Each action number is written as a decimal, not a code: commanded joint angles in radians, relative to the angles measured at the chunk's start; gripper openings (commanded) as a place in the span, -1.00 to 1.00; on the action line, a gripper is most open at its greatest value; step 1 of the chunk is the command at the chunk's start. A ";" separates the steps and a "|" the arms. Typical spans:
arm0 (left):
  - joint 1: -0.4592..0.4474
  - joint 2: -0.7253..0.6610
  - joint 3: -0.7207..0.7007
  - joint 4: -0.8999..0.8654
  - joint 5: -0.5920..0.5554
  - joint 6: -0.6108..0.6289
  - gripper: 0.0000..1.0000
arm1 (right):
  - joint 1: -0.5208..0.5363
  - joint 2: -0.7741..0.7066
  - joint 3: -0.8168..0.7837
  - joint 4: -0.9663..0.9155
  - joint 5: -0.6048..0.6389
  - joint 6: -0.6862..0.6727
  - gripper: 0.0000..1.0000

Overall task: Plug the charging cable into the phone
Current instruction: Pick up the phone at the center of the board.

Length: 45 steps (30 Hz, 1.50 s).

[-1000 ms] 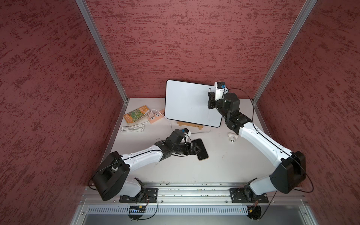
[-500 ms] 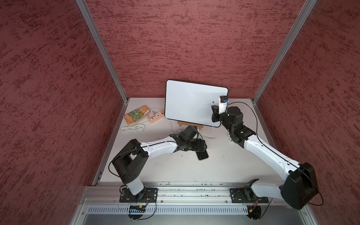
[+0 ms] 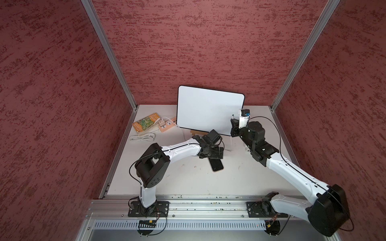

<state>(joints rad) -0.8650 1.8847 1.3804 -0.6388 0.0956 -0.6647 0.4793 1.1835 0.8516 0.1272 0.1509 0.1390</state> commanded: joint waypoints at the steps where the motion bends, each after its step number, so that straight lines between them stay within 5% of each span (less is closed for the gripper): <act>1: -0.004 0.046 0.050 -0.168 -0.077 -0.063 1.00 | -0.005 -0.005 -0.031 0.029 -0.003 0.031 -1.00; 18: 0.020 0.153 0.177 -0.196 0.033 -0.268 1.00 | -0.004 -0.039 -0.128 0.089 0.007 0.030 -1.00; 28: 0.036 0.246 0.332 -0.384 0.016 -0.382 1.00 | -0.005 -0.046 -0.166 0.120 0.026 0.012 -1.00; 45: 0.032 0.355 0.432 -0.410 -0.011 -0.435 1.00 | -0.025 -0.028 -0.216 0.150 0.080 -0.010 -1.00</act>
<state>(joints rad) -0.8349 2.2082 1.7802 -1.0214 0.1070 -1.0843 0.4652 1.1610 0.6502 0.2398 0.2115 0.1375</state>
